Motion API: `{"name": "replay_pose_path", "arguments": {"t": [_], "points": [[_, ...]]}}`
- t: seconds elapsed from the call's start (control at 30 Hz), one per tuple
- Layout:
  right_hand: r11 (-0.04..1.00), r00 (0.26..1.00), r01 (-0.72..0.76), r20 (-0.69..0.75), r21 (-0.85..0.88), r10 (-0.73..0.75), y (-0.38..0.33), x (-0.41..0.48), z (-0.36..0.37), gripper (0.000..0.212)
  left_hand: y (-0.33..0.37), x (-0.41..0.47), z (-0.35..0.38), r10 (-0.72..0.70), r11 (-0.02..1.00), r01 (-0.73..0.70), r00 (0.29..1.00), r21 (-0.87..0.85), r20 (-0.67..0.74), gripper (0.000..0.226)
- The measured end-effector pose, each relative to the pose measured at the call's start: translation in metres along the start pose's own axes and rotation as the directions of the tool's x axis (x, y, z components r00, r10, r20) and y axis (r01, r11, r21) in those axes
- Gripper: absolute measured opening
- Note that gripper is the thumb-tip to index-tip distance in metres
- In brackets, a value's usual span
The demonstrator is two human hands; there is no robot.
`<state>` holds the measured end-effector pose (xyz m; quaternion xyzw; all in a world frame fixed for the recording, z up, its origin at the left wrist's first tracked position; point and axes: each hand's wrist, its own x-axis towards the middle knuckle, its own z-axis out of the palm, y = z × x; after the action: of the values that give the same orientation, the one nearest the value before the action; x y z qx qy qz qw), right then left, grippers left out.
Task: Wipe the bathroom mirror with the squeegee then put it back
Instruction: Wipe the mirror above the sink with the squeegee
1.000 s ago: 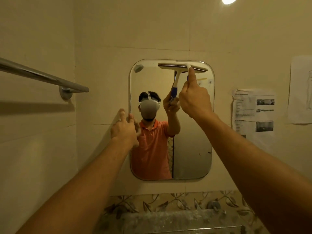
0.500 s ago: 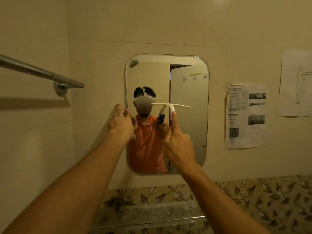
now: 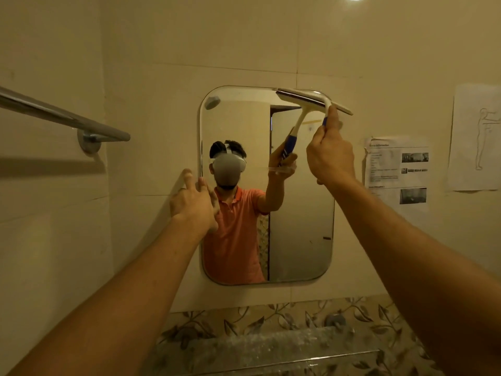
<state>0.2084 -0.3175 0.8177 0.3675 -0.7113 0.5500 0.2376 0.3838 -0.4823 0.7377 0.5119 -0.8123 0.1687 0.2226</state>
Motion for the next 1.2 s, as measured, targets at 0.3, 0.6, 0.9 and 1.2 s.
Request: {"name": "replay_pose_path", "arguments": {"t": [0.3,0.6,0.9,1.2], "points": [[0.997,0.998,-0.064,0.010,0.046,0.064,0.030,-0.101,0.053,0.064,0.005,0.006,0.001,0.022,0.999,-0.022,1.000,0.038,-0.010,0.108],[0.983,0.996,-0.091,-0.002,0.159,0.092,0.040,-0.121,0.043,0.056,0.003,0.006,-0.003,0.016,1.000,-0.017,1.000,0.023,0.017,0.114],[0.966,0.971,-0.214,-0.074,0.147,0.227,0.003,-0.009,0.000,0.055,0.003,0.001,-0.004,0.024,1.000,-0.025,1.000,0.017,0.018,0.122],[0.957,0.967,-0.245,-0.038,0.152,0.254,0.012,-0.079,0.048,0.063,0.003,-0.002,-0.004,0.047,0.998,-0.048,0.999,0.039,0.018,0.120]]}}
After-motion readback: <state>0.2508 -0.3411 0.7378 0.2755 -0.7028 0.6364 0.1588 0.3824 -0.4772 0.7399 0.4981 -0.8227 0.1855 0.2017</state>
